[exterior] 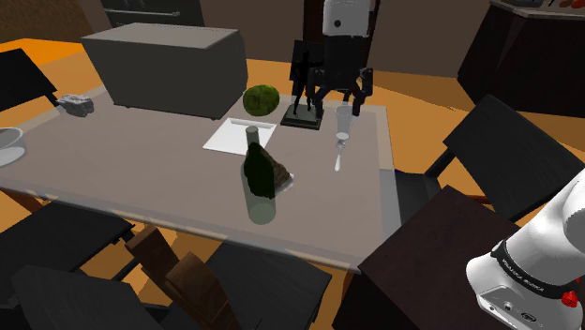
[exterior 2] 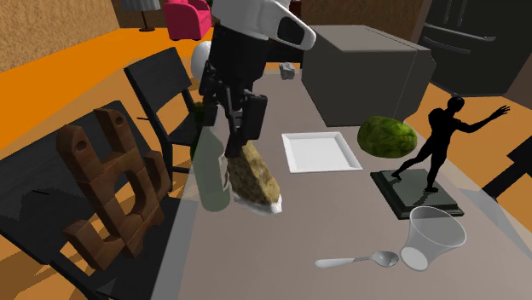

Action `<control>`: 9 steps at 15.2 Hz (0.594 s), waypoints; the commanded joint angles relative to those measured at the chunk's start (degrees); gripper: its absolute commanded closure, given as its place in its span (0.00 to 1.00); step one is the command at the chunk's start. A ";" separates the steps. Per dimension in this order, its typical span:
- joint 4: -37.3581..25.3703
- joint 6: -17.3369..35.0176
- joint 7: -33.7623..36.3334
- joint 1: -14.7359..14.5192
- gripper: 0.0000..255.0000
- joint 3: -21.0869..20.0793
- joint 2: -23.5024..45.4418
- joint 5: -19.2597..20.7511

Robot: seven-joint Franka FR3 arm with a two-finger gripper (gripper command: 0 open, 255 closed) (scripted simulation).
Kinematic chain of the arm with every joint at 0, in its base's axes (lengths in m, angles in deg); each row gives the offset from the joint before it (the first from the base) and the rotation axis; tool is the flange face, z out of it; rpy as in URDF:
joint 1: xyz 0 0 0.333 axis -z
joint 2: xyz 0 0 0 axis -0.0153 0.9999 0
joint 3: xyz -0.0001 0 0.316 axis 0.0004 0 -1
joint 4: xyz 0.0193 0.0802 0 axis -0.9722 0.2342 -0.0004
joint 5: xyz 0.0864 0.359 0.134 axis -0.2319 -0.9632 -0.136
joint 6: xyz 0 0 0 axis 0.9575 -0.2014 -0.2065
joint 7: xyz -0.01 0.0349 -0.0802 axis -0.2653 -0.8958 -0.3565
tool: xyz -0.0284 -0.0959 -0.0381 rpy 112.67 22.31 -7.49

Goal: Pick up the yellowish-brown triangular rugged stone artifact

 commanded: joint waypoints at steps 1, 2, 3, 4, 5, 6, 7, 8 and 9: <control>-3.80 0.02 3.85 -0.35 0.00 -0.59 4.75 -1.04; -5.92 0.00 5.62 -0.55 0.00 -0.78 7.27 -1.46; -8.10 -0.05 7.35 -0.77 0.00 -0.93 9.80 -1.87; -10.35 -0.13 9.06 -1.02 0.00 -1.03 12.34 -2.27; -12.67 -0.24 10.74 -1.28 0.00 -1.09 14.89 -2.68; -15.06 -0.39 12.39 -1.56 0.00 -1.13 17.46 -3.08; -17.54 -0.57 14.02 -1.84 0.00 -1.13 20.04 -3.49; -20.10 -0.80 15.63 -2.14 0.00 -1.11 22.64 -3.90; -22.75 -1.07 17.22 -2.45 0.00 -1.07 25.27 -4.32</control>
